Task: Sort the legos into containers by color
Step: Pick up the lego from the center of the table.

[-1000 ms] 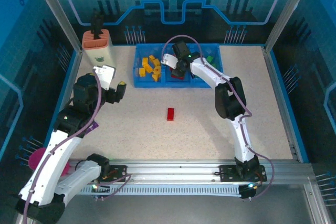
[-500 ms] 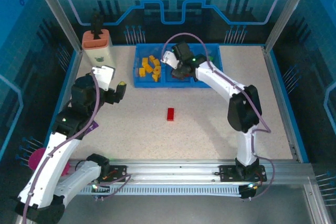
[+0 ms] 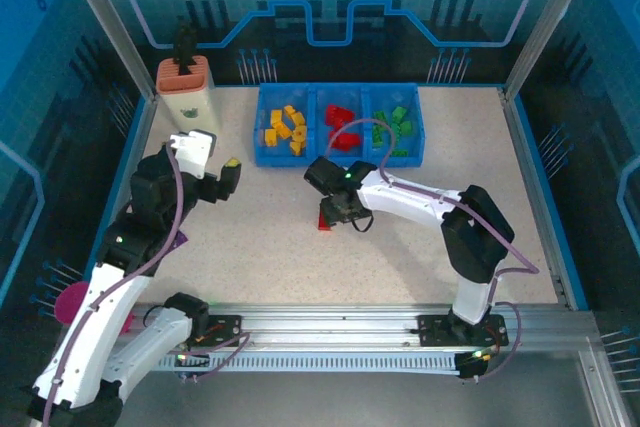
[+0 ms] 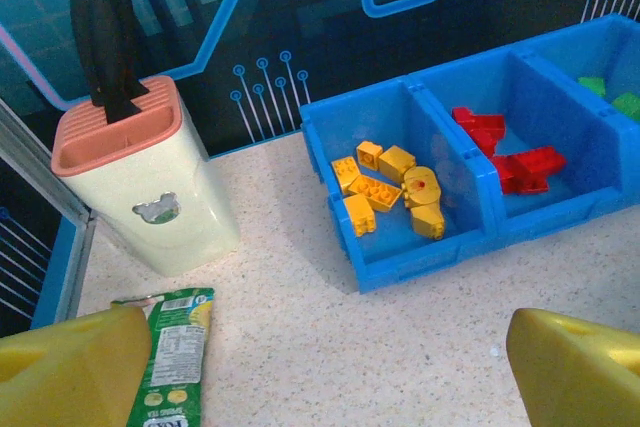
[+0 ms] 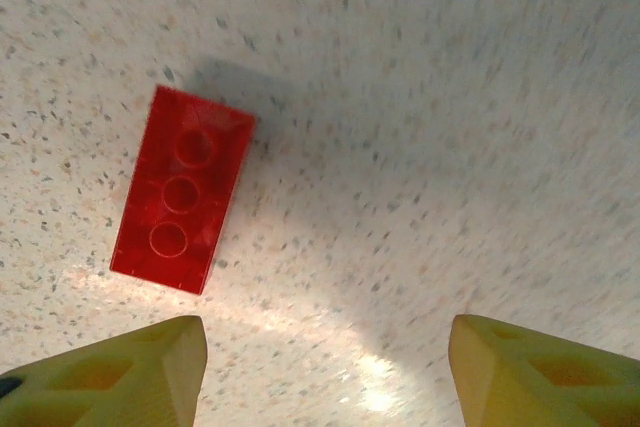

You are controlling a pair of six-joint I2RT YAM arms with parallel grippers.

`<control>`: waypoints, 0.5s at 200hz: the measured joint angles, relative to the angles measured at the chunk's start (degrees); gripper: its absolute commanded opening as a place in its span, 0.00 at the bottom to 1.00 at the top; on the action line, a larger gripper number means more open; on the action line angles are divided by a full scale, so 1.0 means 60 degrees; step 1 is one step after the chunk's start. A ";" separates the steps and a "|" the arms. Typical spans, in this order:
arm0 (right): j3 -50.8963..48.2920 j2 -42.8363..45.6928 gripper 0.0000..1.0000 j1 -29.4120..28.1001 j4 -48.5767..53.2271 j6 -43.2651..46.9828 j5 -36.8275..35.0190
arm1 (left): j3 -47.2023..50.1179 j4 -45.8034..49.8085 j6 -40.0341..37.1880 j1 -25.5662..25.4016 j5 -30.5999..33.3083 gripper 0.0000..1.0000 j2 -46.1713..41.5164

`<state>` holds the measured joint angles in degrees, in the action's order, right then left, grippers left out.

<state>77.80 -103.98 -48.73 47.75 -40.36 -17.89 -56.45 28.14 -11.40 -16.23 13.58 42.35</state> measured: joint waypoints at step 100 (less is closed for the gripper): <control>0.0576 -0.1475 0.66 0.0004 -0.1042 -0.1701 0.1286 | 0.0375 -0.0171 0.0164 0.0000 -0.0175 0.96 -0.0991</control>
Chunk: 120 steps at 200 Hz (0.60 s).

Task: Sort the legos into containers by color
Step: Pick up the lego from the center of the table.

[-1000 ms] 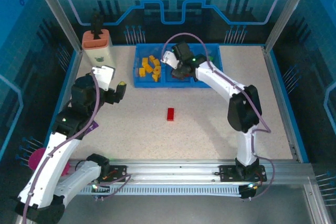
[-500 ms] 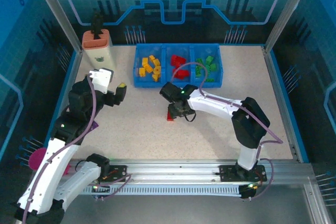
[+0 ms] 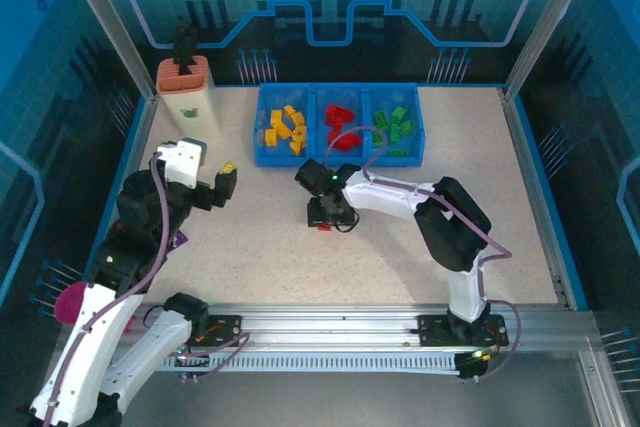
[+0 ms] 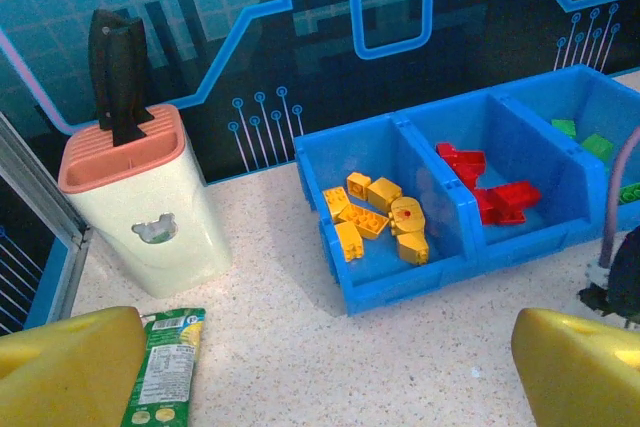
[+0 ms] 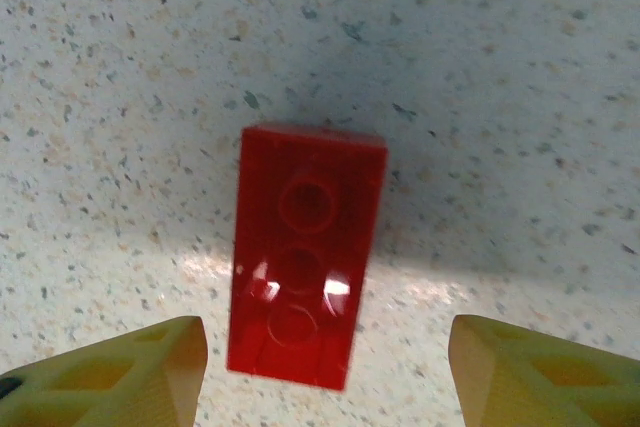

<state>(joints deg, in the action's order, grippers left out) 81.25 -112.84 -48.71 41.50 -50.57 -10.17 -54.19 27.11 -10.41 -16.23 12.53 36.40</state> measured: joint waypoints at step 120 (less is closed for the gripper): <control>0.0583 -0.0871 0.21 0.0375 0.0226 0.1035 -0.0153 | 0.0131 -0.0076 -0.0007 0.0000 0.0007 0.97 -0.0011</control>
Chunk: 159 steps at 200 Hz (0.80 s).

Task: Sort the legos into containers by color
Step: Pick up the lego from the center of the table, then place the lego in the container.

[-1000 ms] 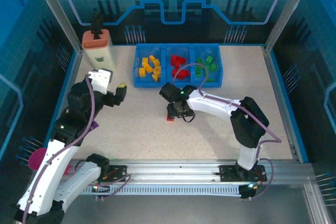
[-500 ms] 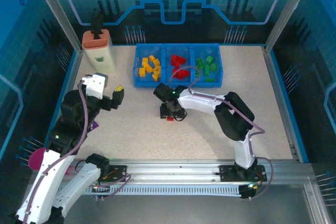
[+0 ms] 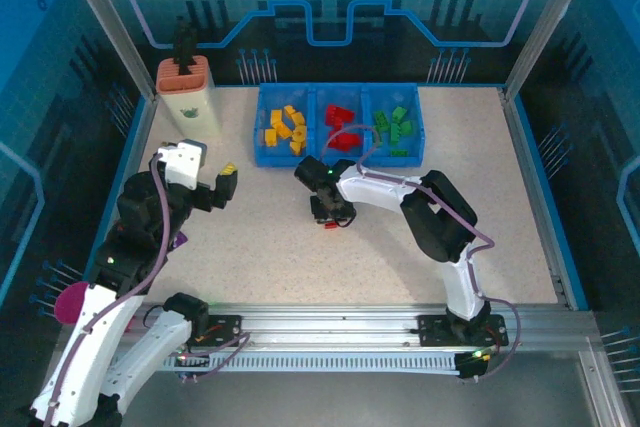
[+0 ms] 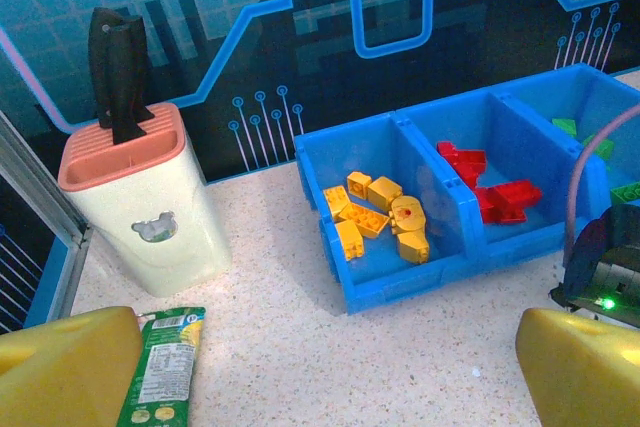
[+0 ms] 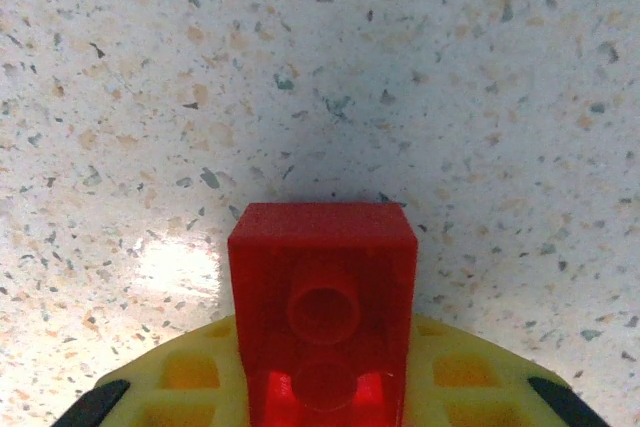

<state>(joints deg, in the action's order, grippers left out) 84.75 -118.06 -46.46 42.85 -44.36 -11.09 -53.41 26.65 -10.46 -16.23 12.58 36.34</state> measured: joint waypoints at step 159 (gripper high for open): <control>0.2331 0.1009 0.19 0.3034 -0.0291 0.5242 -0.1402 | -0.0018 -0.0404 -0.0346 0.0000 0.0029 0.97 0.1417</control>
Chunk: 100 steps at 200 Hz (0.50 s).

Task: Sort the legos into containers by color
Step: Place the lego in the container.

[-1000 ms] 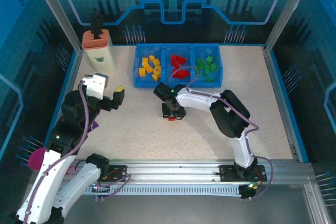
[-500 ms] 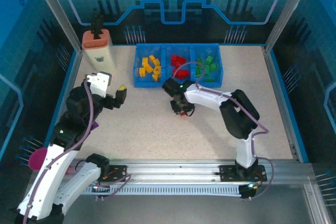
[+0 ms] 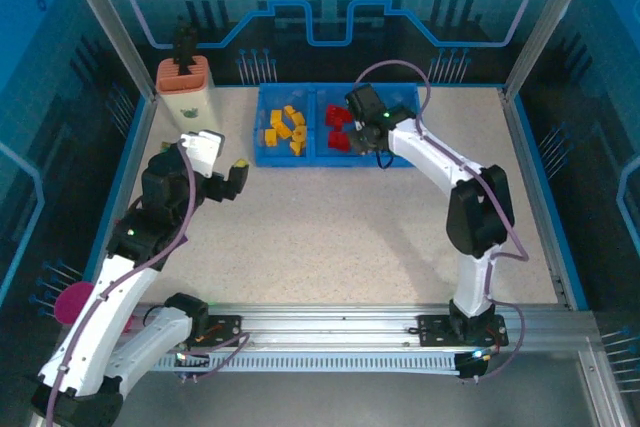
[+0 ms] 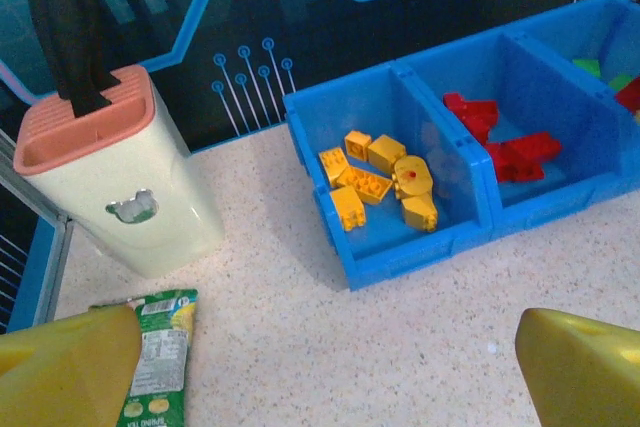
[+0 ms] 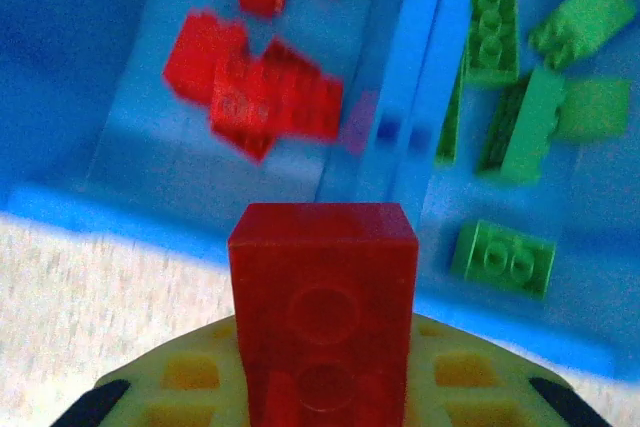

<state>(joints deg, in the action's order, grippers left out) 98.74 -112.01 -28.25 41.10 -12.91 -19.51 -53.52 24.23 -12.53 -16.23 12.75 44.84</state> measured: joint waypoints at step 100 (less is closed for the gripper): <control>0.5002 -0.4014 0.21 0.0594 0.0215 0.1271 0.0965 | -0.0474 -0.0073 -0.0142 0.0029 0.0240 0.97 0.0732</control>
<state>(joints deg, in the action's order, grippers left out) 128.75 -136.09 -24.69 42.39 -5.28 -13.72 -56.36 23.79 -13.39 -16.05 14.20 49.23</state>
